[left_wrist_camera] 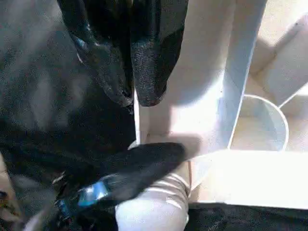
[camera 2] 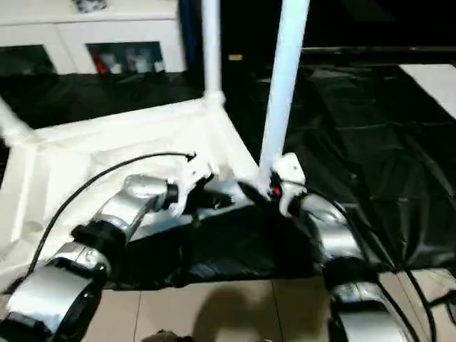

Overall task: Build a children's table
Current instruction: Rotate leg to tighten

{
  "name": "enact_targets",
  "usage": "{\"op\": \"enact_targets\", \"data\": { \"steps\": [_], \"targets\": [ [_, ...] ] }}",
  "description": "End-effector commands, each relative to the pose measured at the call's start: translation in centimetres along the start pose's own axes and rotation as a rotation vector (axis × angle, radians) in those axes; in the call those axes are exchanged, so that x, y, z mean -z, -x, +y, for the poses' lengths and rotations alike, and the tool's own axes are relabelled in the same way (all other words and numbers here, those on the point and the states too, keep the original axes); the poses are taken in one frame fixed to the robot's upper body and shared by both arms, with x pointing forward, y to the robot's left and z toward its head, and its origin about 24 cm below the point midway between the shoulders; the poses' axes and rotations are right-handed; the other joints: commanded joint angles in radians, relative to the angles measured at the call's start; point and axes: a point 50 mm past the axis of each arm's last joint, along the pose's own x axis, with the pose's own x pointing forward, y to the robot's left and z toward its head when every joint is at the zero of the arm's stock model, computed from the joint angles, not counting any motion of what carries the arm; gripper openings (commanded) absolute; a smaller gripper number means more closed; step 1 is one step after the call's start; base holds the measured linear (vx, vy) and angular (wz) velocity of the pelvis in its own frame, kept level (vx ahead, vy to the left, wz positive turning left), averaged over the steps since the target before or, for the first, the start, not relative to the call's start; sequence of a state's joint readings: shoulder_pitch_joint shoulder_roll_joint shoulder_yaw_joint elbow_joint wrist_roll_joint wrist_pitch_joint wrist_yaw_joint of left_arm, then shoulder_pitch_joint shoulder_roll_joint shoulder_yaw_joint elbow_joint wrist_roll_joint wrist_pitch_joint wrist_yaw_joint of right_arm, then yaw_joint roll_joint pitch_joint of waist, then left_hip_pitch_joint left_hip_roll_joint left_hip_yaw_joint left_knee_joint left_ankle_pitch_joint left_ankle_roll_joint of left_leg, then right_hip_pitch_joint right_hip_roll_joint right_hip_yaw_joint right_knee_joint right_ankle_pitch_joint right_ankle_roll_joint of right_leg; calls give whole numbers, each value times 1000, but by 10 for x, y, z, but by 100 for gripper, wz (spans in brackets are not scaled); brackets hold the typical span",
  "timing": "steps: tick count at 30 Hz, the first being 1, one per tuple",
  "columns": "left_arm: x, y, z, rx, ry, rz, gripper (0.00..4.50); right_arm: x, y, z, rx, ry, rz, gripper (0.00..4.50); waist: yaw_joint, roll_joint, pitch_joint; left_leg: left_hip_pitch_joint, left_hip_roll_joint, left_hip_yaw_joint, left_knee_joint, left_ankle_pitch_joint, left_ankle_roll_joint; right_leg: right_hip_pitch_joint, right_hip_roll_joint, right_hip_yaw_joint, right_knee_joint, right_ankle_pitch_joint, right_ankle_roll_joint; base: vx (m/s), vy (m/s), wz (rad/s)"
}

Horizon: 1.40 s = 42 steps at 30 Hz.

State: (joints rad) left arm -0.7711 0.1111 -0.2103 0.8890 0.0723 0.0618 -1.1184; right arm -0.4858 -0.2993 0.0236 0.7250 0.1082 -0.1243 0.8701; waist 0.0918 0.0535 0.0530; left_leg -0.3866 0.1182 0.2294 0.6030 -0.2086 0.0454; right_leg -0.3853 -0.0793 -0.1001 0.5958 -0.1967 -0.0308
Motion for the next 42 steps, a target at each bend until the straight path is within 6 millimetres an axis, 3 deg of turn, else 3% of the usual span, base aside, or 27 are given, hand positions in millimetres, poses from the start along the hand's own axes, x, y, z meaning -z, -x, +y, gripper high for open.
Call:
{"op": "enact_targets", "data": {
  "steps": [1, 4, 8, 11, 17, 21, 22, 26, 28, 31, 32, 34, 35, 36, 37, 38, 42],
  "targets": [
    [-22, -9, -10, 114, -92, -67, 0, 8, -12, 35, -290, 13, 52, 398, 7, -15, -63, 25, 152, -73, -74, -166, 104, 41, -135, 76, -58, -56, -265, 0, 0, 0],
    [-19, -2, -12, 189, -101, -59, 0, 10, 2, 40, -438, 15, 78, 382, 16, -13, -61, 26, 155, -76, -78, -189, 92, 42, -136, 78, -64, -108, -251, 0, 0, 0],
    [-16, 5, -11, 221, -103, -42, 0, 9, 12, 43, -537, 11, 101, 348, 23, -9, -60, 34, 156, -76, -83, -221, 49, 37, -135, 80, -67, -139, -250, 0, 0, 0],
    [-16, 8, -11, 240, -99, -35, 0, 10, 18, 46, -589, 7, 117, 319, 25, -9, -62, 30, 155, -77, -83, -206, 44, 38, -138, 80, -63, -103, -259, 0, 0, 0],
    [-16, 10, -11, 250, -100, -32, 0, 11, 21, 51, -628, -1, 130, 281, 32, -13, -62, 28, 155, -78, -81, -195, 49, 39, -141, 79, -65, -116, -251, 0, 0, 0],
    [-18, 6, -8, 187, -101, -53, 0, 11, 14, 46, -530, 2, 111, 271, 33, -12, -62, 29, 155, -79, -82, -204, 37, 38, -140, 79, -67, -143, -246, 0, 0, 0],
    [-20, 3, -6, 148, -99, -61, 0, 11, 9, 40, -436, 0, 111, 270, 31, -12, -61, 29, 156, -80, -83, -208, 29, 36, -141, 80, -67, -151, -245, 0, 0, 0],
    [-27, -7, 0, 13, -92, -80, 0, 16, -9, 21, -101, -34, 136, 269, 6, -13, -56, 29, 150, -87, -88, -262, -26, 37, -145, 82, -79, -243, -238, 0, 0, 0],
    [-31, -13, 3, -58, -75, -82, 0, 17, -15, 16, 5, -62, 140, 269, -5, -13, -58, 34, 151, -88, -89, -264, -42, 33, -141, 83, -78, -226, -238, 0, 0, 0],
    [-34, -18, 6, -123, -49, -86, 0, 18, -21, 14, 103, -95, 139, 269, -10, -10, -62, 30, 148, -84, -87, -230, -27, 38, -139, 83, -69, -140, -249, 0, 0, 0],
    [-38, -24, 7, -171, -24, -93, 0, 19, -27, 12, 188, -123, 148, 268, -12, -10, -66, 31, 145, -78, -82, -188, -6, 38, -136, 82, -62, -61, -266, 0, 0, 0],
    [-41, -30, 7, -217, -5, -100, 0, 22, -32, 11, 262, -156, 168, 268, -11, -10, -69, 29, 141, -78, -78, -157, 13, 41, -138, 81, -58, -22, -273, 0, 0, 0],
    [-43, -34, 6, -229, -2, -102, 0, 23, -36, 13, 281, -168, 178, 268, -10, -13, -67, 25, 138, -76, -75, -143, 33, 44, -139, 80, -60, -12, -273, 0, 0, 0],
    [-44, -37, 4, -236, -3, -104, 0, 23, -40, 15, 289, -179, 182, 268, -9, -9, -68, 25, 140, -77, -73, -135, 44, 44, -140, 79, -59, -13, -273, 0, 0, 0],
    [-44, -37, 4, -236, -3, -104, 0, 23, -40, 15, 289, -179, 182, 268, -9, -9, -68, 25, 140, -77, -73, -135, 44, 44, -140, 79, -59, -13, -273, 0, 0, 0],
    [-45, -40, 2, -236, -4, -106, 0, 23, -43, 17, 287, -188, 177, 324, -7, -10, -67, 25, 142, -77, -75, -140, 54, 44, -137, 78, -62, -31, -265, 0, 0, 0],
    [-42, -44, -5, -168, -23, -112, 0, 17, -48, 17, 268, -191, 142, 360, -9, -8, -64, 29, 147, -78, -82, -182, 39, 42, -134, 77, -64, -71, -257, 0, 0, 0]
  ]
}}
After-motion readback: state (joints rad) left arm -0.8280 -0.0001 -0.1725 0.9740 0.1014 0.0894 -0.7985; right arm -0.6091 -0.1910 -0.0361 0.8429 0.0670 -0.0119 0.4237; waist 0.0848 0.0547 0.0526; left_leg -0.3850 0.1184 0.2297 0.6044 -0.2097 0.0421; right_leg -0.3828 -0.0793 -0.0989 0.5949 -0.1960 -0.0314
